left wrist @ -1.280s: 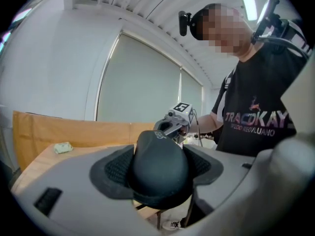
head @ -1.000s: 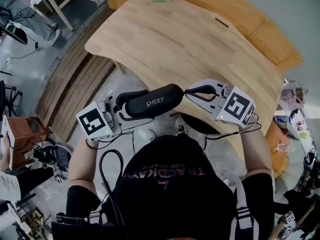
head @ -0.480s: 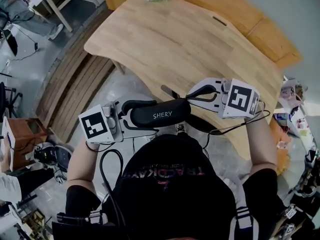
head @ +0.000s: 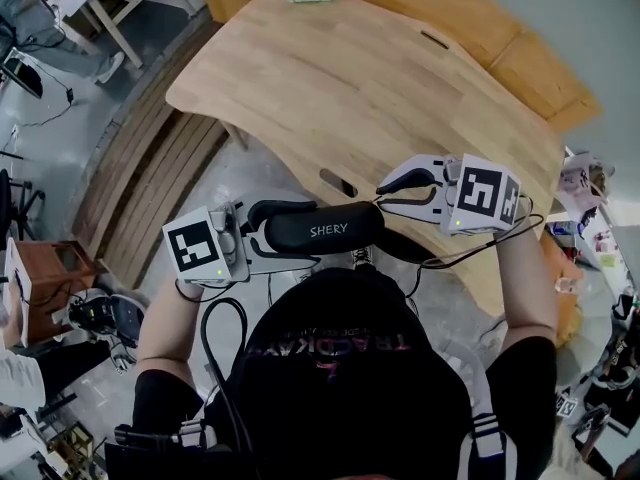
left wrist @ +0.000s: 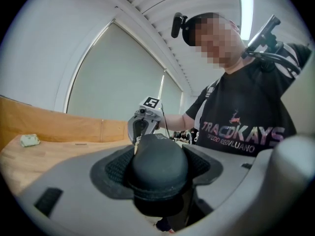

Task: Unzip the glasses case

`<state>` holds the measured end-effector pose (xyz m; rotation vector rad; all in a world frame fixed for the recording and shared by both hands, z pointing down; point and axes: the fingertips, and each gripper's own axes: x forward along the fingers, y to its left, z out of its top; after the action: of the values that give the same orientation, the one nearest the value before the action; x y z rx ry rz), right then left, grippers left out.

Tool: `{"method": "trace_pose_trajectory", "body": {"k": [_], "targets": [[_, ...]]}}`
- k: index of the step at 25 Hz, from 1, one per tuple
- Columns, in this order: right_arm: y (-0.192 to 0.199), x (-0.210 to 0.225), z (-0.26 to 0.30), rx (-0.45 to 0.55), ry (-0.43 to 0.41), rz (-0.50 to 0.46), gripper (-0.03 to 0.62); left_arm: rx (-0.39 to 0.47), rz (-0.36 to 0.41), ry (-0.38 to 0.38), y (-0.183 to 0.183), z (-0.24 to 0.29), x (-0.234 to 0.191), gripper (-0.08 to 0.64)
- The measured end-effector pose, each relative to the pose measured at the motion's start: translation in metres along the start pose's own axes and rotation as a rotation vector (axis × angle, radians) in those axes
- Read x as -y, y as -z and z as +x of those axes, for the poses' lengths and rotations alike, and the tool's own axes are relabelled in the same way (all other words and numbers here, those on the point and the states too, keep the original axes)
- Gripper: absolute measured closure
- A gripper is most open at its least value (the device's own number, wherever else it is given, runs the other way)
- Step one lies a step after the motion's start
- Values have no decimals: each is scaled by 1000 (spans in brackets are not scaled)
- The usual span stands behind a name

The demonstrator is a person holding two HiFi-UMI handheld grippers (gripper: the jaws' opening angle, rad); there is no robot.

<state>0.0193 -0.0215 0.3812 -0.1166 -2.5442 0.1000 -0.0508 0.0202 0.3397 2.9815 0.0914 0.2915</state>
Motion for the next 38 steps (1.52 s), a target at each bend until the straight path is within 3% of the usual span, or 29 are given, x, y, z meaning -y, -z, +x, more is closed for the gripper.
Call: {"method": "trace_pose_trajectory", "body": {"k": [3,6,9,12,18,22,28,33,38], "targets": [[0,-2,-18,59,-35,99,351,30,-19,-17,-1,-3,-6,247],[-15,-10,-29,158,-63,146,283,39,-26,-24,0,-2,-13,247],[-29,-20,-17,152,-59,95,253,34,-33,-18,2,4,-18,247],[-28,-23,7,64,-30,20,244,13,-35,-3,7,12,-20,247],[-9,-23,36,-51,-24,-34,241,-5,-38,19,12,31,-25,247],[0,-20,41,-61,-15,-56,251,-22,-47,20,17,36,-29,245],[14,-15,36,0,-27,-1,282,-51,-69,2,28,47,-38,237],[37,-3,26,21,-24,66,288,-59,-87,-71,35,49,-57,232],[81,27,5,30,16,182,290,-28,-164,-239,45,33,-96,233]]}}
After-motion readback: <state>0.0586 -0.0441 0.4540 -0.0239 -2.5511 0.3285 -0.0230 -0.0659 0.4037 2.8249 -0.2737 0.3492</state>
